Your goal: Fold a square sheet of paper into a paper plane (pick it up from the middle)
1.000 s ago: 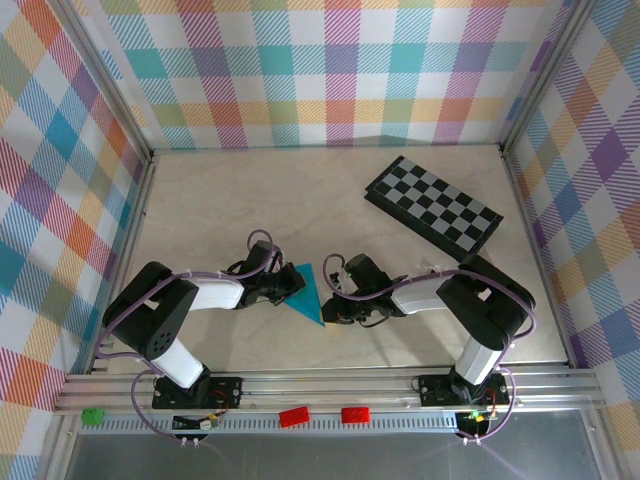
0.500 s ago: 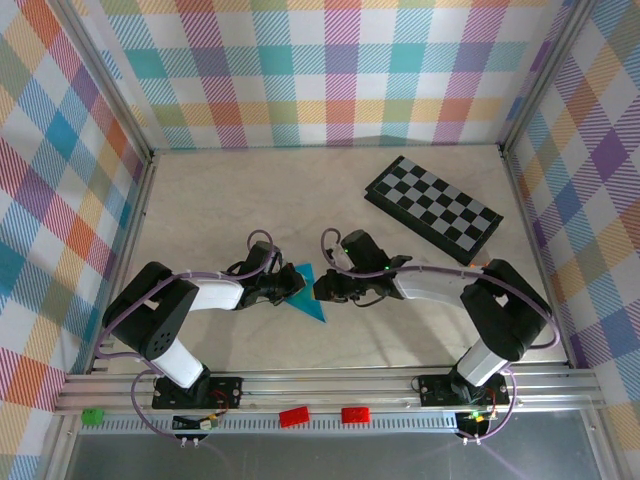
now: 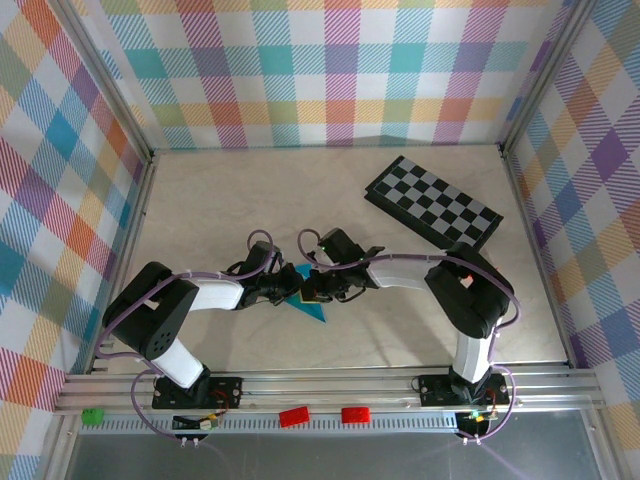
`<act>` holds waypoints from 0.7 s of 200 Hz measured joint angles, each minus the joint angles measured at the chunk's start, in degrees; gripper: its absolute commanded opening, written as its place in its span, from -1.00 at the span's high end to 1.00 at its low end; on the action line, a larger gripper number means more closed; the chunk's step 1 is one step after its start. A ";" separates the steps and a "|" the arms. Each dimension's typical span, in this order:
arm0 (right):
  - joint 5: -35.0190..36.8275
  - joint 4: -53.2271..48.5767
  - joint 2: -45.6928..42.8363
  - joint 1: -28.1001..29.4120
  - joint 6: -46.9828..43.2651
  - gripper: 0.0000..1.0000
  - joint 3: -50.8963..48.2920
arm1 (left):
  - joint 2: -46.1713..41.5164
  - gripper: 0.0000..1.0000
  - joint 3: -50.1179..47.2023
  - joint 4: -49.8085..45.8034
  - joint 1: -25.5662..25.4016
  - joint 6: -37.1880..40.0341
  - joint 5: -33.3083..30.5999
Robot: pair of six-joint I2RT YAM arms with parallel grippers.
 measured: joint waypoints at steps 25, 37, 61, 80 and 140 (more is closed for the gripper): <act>1.46 -2.43 1.20 0.63 -0.90 0.93 0.31 | 0.07 1.00 0.00 0.07 0.00 -0.02 0.07; 1.97 -3.19 1.60 0.63 -1.03 0.93 0.28 | 0.07 1.00 0.00 0.07 0.00 0.00 0.13; 2.14 -2.95 1.79 0.63 -1.03 0.93 -0.57 | 0.11 1.00 0.00 0.15 0.00 0.00 0.17; 2.01 -1.57 1.79 0.63 -0.81 0.93 -2.43 | 0.11 1.00 0.00 0.15 0.00 -0.02 0.17; 1.01 6.21 0.61 0.63 1.38 0.92 -7.26 | 0.11 1.00 0.00 0.17 0.00 -0.02 0.20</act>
